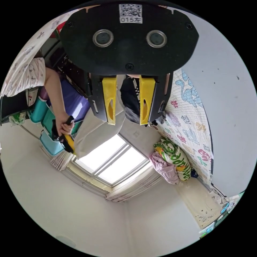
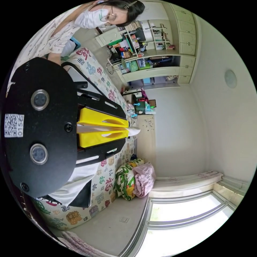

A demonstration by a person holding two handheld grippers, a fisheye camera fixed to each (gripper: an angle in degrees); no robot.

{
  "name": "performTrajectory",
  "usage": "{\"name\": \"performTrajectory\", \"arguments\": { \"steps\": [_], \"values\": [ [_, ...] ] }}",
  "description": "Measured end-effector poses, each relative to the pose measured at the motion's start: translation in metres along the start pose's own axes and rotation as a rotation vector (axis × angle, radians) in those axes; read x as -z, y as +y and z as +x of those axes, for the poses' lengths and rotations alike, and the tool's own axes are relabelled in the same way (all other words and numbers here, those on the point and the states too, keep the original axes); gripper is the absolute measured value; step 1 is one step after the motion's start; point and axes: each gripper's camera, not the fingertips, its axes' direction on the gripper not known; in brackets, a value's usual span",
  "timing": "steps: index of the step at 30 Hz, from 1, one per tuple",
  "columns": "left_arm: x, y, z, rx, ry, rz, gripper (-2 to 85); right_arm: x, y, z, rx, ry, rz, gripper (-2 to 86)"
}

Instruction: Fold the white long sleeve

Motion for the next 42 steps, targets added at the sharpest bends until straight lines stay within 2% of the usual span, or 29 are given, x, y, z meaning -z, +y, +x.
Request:
{"name": "performTrajectory", "arguments": {
  "steps": [3,6,9,15,22,25,27,30,32,37,39,42],
  "values": [
    [0.019,-0.004,0.007,-0.017,-0.052,0.009,14.6,0.045,0.023,-0.047,0.015,-0.057,0.007,1.4],
    [0.016,-0.002,0.013,-0.023,-0.026,-0.035,16.2,0.083,0.050,-0.076,-0.009,-0.145,0.012,3.1],
    [-0.024,0.006,0.031,-0.032,0.161,-0.244,20.0,0.119,0.080,-0.101,-0.008,-0.180,0.030,4.2],
    [-0.024,0.025,0.118,-0.268,0.264,-0.313,22.3,0.164,0.128,-0.137,-0.020,-0.256,0.077,5.3],
    [0.033,0.028,0.161,-0.413,0.075,-0.186,17.3,0.224,0.178,-0.158,0.008,-0.200,0.139,4.9],
    [0.035,0.036,0.172,-0.444,-0.035,-0.267,12.4,0.239,0.198,-0.154,-0.005,-0.210,0.178,4.2],
    [0.036,0.047,0.187,-0.483,-0.077,-0.317,12.2,0.246,0.209,-0.153,0.005,-0.219,0.199,3.6],
    [0.049,0.056,0.203,-0.521,0.016,-0.304,15.7,0.259,0.222,-0.144,0.000,-0.225,0.230,2.2],
    [0.057,0.066,0.218,-0.546,0.184,-0.337,18.3,0.269,0.227,-0.139,0.001,-0.196,0.254,1.0],
    [0.074,0.089,0.243,-0.569,0.442,-0.426,19.3,0.290,0.242,-0.114,-0.037,-0.196,0.304,-0.2],
    [0.082,0.104,0.259,-0.602,0.533,-0.496,14.3,0.293,0.246,-0.108,-0.046,-0.194,0.307,-0.3],
    [0.093,0.125,0.275,-0.674,0.528,-0.536,5.5,0.293,0.249,-0.100,-0.038,-0.176,0.287,-0.4]
  ]
}}
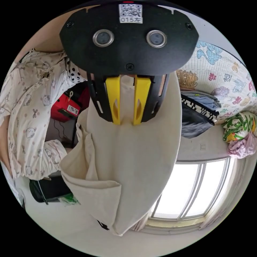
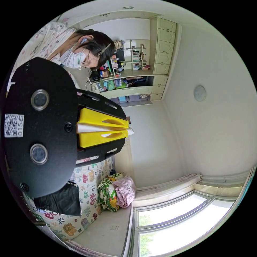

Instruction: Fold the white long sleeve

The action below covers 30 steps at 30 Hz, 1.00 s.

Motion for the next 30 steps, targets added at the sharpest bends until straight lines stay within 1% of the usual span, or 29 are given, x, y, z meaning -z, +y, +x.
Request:
{"name": "performTrajectory", "arguments": {
  "steps": [2,5,7,9,10,11,12,13,15,18,21,24,26,27,30],
  "values": [
    [-0.002,0.008,0.019,-0.017,0.002,-0.040,1.9,0.000,0.001,0.005,0.010,0.004,-0.009,-0.4],
    [0.029,0.020,0.027,0.022,-0.025,-0.041,0.8,0.012,0.002,0.014,0.022,0.029,0.004,-0.4],
    [0.072,0.030,0.035,0.064,-0.094,0.027,0.5,0.035,0.001,0.022,0.030,0.049,0.033,-0.4],
    [0.153,0.039,0.049,0.134,-0.250,0.174,0.2,0.051,0.000,0.030,0.042,0.080,0.047,-0.4],
    [0.176,0.043,0.054,0.163,-0.292,0.215,0.2,0.059,0.000,0.038,0.045,0.104,0.049,-0.4],
    [0.223,0.051,0.072,0.181,-0.362,0.287,0.1,0.062,0.001,0.043,0.045,0.114,0.050,-0.4],
    [0.247,0.055,0.084,0.176,-0.396,0.315,0.1,0.066,0.004,0.055,0.039,0.131,0.049,-0.4],
    [0.293,0.061,0.110,0.161,-0.474,0.355,0.0,0.066,0.009,0.071,0.022,0.135,0.045,-0.4],
    [0.379,0.062,0.165,0.131,-0.641,0.373,0.0,0.062,0.019,0.100,-0.022,0.105,0.047,-0.4],
    [0.456,0.062,0.223,0.094,-0.768,0.371,-0.1,0.041,0.032,0.152,-0.090,0.018,0.023,-0.4],
    [0.557,0.078,0.310,0.053,-0.899,0.404,-0.1,0.000,0.044,0.196,-0.145,-0.073,-0.020,-0.4],
    [0.608,0.090,0.365,0.047,-0.972,0.397,-0.1,-0.047,0.052,0.227,-0.184,-0.165,-0.042,-0.3],
    [0.640,0.104,0.426,0.040,-1.036,0.384,-0.1,-0.075,0.054,0.239,-0.190,-0.209,-0.065,-0.1],
    [0.648,0.111,0.459,0.002,-1.072,0.355,-0.1,-0.090,0.054,0.244,-0.190,-0.222,-0.076,0.0],
    [0.657,0.123,0.516,-0.059,-1.159,0.290,-0.1,-0.116,0.047,0.254,-0.180,-0.269,-0.057,0.1]
  ]
}}
